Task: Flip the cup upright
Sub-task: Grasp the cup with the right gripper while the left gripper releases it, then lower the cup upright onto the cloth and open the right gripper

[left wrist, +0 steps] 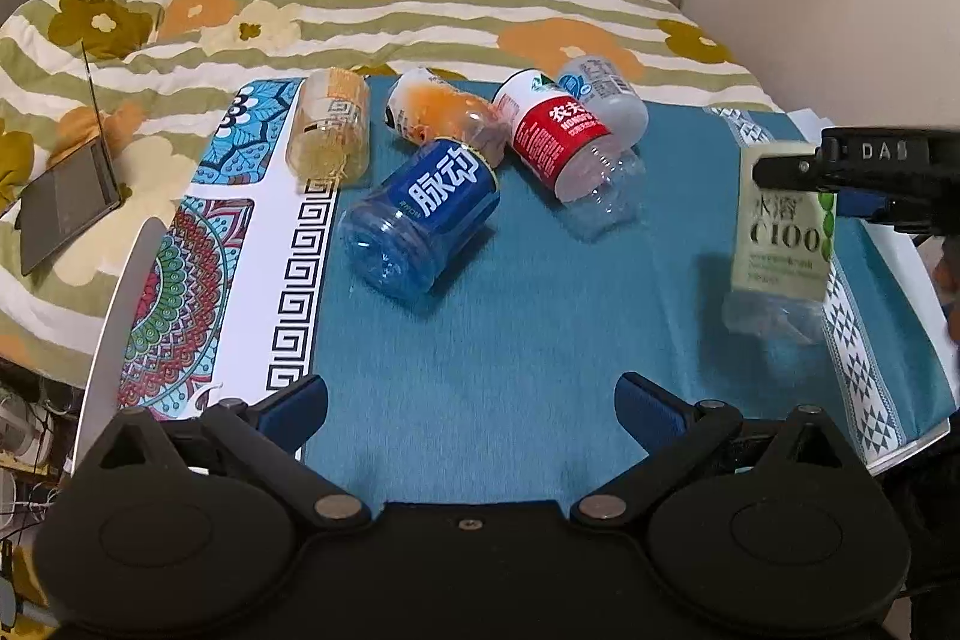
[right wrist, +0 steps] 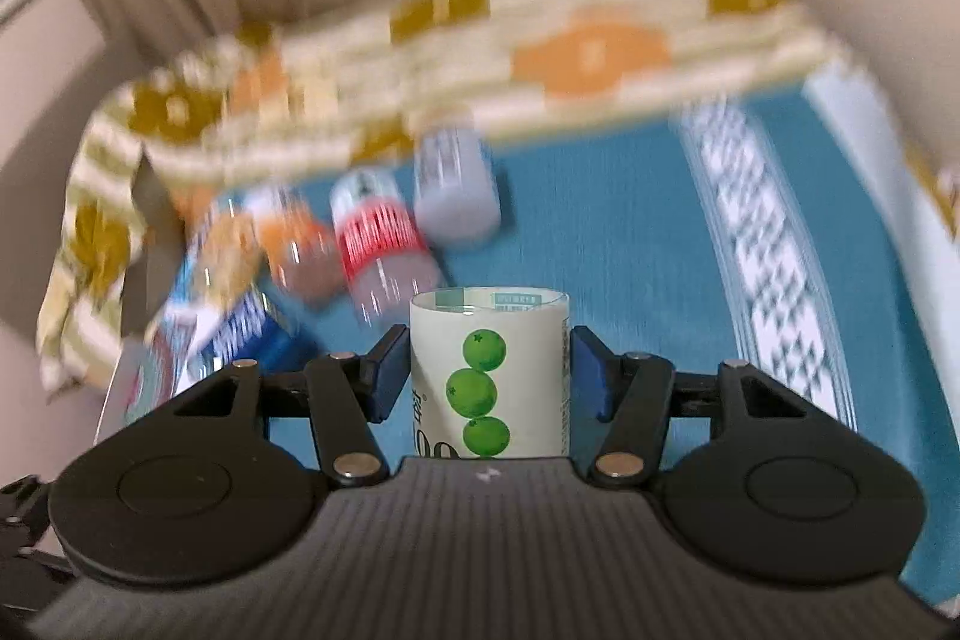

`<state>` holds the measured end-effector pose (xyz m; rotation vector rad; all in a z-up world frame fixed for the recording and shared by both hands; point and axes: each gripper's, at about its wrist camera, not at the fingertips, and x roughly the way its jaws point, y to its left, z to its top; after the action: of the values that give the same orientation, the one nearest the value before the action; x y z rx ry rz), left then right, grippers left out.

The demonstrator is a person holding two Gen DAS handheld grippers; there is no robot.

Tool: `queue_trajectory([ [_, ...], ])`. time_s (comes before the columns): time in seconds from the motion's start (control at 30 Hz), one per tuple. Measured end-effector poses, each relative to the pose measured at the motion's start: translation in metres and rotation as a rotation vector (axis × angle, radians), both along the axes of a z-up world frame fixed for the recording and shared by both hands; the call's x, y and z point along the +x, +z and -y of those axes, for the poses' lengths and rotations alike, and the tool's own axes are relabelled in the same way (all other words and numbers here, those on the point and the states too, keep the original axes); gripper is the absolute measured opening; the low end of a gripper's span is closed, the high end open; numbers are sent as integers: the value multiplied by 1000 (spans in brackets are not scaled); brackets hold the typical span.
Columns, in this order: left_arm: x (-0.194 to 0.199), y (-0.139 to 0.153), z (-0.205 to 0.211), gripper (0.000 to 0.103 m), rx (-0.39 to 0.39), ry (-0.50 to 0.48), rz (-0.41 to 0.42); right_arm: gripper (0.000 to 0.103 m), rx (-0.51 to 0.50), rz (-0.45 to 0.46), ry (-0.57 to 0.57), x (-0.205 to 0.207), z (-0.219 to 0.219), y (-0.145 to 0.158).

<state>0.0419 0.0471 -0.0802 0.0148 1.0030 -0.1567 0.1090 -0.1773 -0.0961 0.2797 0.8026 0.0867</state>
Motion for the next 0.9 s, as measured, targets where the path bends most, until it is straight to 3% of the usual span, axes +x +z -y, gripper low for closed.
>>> queue_trajectory([
  [0.13, -2, -3, 1, 103, 18, -15, 27, 73, -52, 202, -74, -18, -14, -17],
  [0.33, -9, -14, -3, 103, 52, -27, 55, 73, -89, 331, -139, -16, -18, -50],
  [0.57, -18, -24, -3, 103, 86, -56, 44, 74, -135, 370, -127, -29, -27, -64],
  [0.9, -13, -20, 9, 103, 48, -76, 39, 75, -227, 277, -1, -51, -39, -55],
])
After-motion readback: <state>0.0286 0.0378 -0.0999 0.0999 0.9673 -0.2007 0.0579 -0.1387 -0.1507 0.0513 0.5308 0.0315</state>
